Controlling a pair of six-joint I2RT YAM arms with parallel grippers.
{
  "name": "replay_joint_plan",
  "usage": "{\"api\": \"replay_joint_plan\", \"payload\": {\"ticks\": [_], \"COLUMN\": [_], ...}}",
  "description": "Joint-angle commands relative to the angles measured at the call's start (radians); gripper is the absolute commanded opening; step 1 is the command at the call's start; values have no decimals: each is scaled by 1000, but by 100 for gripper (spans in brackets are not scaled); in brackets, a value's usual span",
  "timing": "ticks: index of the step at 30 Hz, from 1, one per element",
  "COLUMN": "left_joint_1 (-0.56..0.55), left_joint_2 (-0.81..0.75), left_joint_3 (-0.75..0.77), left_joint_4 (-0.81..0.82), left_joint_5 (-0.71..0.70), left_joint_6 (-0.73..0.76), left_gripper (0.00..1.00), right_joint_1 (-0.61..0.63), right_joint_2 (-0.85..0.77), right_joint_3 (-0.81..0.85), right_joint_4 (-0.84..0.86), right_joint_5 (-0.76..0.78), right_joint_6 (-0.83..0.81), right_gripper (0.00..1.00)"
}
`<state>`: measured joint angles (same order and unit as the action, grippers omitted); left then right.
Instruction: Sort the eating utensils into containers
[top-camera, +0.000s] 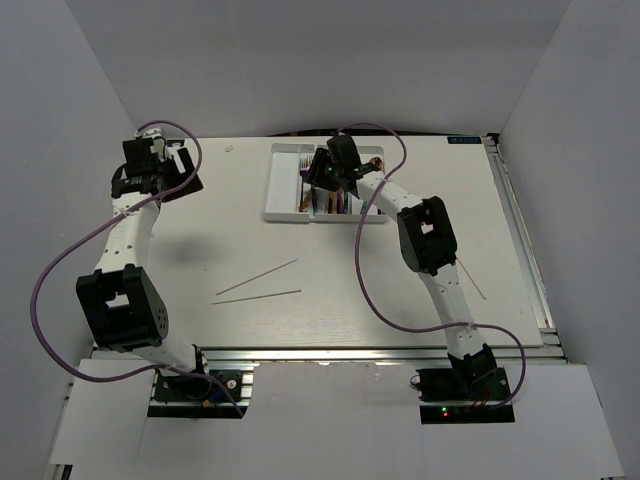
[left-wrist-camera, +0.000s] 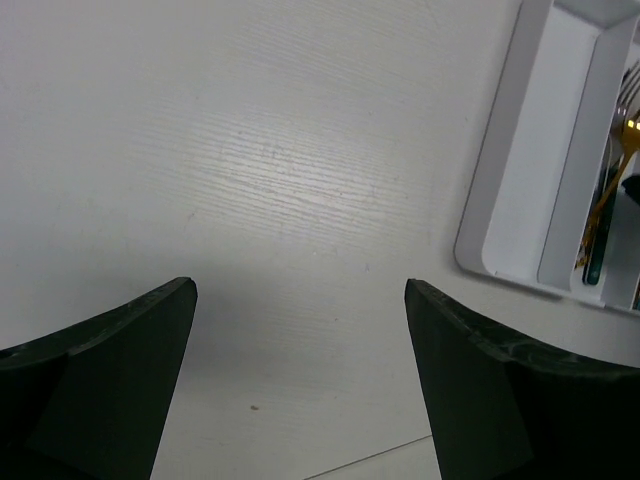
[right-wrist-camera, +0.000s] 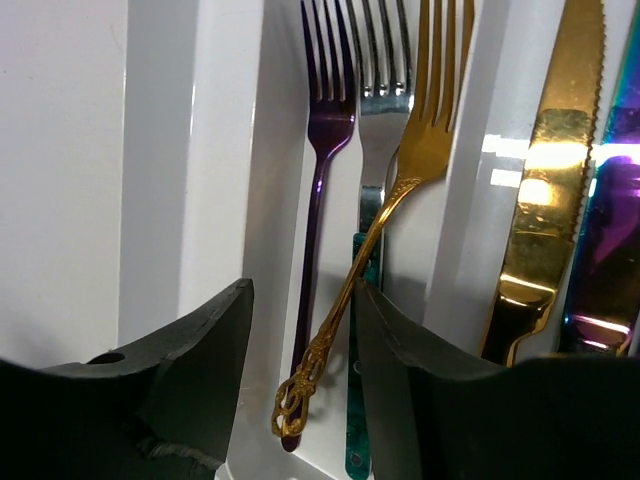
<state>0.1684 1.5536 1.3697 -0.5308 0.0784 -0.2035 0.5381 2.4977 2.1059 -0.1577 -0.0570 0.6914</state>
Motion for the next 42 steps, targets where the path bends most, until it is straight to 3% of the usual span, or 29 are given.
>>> {"api": "replay_joint_plan", "payload": {"ticks": [1, 3, 4, 6, 8, 12, 15, 19, 31, 35, 42], "left_joint_1": [2, 2, -1, -44, -98, -326, -410, -438, -504, -512, -537], "left_joint_2": [-75, -102, -125, -136, -139, -173, -141, -35, 140, 158, 183], "left_joint_3": [-30, -79, -96, -133, -161, -288, -313, -296, -357, -438, -544], "left_joint_4": [-20, -24, -50, -102, -193, -233, -242, -267, -221, -155, -22], "left_joint_5": [151, 321, 378, 438, 422, 318, 270, 244, 55, -41, -180], "left_joint_6": [140, 271, 392, 478, 619, 751, 748, 725, 681, 662, 621], "left_gripper": [95, 89, 86, 77, 72, 67, 67, 67, 53, 43, 3], "right_joint_1": [-4, -6, -6, -6, -12, -58, -104, -232, -403, -421, -448], "right_joint_2": [-55, -117, -173, -239, -344, -505, -617, -697, -810, -820, -820], "right_joint_3": [49, 40, 29, -35, -96, -313, -429, -536, -689, -702, -708], "right_joint_4": [67, 79, 86, 101, 110, 95, 80, 0, -14, -13, -13], "right_joint_5": [-49, -56, -60, -64, -53, -5, 42, 52, 89, 91, 94], "right_joint_6": [-49, -131, -165, -290, -380, -612, -674, -687, -733, -744, -751], "right_gripper": [52, 52, 53, 57, 65, 74, 82, 89, 89, 89, 89]}}
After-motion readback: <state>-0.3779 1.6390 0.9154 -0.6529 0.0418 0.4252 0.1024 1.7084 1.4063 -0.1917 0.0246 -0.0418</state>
